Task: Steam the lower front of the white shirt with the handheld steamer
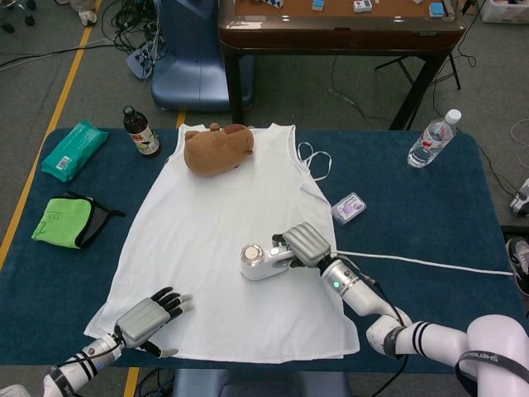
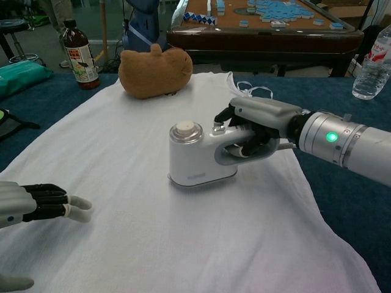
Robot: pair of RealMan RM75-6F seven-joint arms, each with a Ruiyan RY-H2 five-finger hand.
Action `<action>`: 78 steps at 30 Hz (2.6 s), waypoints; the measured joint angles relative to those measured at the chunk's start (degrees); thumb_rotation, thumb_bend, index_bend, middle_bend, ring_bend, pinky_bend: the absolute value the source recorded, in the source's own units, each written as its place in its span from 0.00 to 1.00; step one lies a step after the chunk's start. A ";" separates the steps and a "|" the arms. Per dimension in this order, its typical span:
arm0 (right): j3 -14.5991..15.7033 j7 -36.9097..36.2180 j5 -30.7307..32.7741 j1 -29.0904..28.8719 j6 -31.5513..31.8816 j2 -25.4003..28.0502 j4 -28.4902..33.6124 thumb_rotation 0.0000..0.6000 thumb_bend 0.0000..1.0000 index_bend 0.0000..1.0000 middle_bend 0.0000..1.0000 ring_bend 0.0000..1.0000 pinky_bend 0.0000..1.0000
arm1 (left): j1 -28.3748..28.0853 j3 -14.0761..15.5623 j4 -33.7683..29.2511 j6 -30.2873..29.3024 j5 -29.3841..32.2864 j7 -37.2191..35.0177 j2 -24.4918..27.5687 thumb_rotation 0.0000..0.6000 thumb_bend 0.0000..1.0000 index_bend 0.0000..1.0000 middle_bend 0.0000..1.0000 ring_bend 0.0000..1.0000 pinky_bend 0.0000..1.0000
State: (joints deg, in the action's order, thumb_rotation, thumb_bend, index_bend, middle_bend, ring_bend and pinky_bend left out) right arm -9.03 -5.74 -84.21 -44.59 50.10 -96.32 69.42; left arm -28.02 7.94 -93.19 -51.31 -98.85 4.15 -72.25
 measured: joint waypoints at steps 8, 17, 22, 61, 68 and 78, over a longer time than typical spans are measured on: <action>1.88 -1.38 -1.44 -0.50 0.38 -1.03 -2.04 1.00 0.55 0.97 0.93 0.84 0.73 | -0.93 0.94 1.50 0.35 0.20 0.29 -1.87 0.47 0.17 0.11 0.05 0.07 0.00; 4.70 -3.01 -5.46 -2.17 1.02 -3.27 -4.59 1.00 0.55 0.97 0.92 0.84 0.73 | -1.36 1.76 1.84 -0.10 0.68 0.37 -2.12 0.46 0.17 0.11 0.05 0.07 0.00; 6.37 -4.01 -8.06 -3.02 1.87 -4.80 -5.90 1.00 0.55 0.97 0.92 0.84 0.73 | -1.45 2.28 1.70 -0.56 0.65 0.54 -1.94 0.46 0.17 0.11 0.05 0.07 0.00; 11.99 -7.71 -13.16 -2.78 7.91 -4.40 -8.42 1.00 0.55 0.97 0.92 0.84 0.73 | -2.36 3.61 0.65 -1.55 1.85 1.84 -1.39 0.47 0.17 0.11 0.05 0.07 0.00; 14.30 -6.28 -14.31 -1.44 8.87 -1.55 -4.66 1.00 0.55 0.97 0.92 0.84 0.73 | -2.52 3.84 0.56 -1.46 1.90 1.97 -1.25 0.47 0.17 0.11 0.05 0.07 0.00; 17.44 -4.31 -15.51 1.93 11.63 3.36 -0.33 1.00 0.55 0.97 0.92 0.84 0.73 | -2.55 4.11 0.46 -1.80 1.72 2.04 -1.07 0.47 0.17 0.11 0.05 0.07 0.00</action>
State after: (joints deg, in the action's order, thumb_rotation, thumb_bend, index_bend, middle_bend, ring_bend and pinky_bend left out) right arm 8.41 -10.05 -99.72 -42.66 61.73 -92.96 69.09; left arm -30.57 12.05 -92.73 -53.11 -97.13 6.19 -73.32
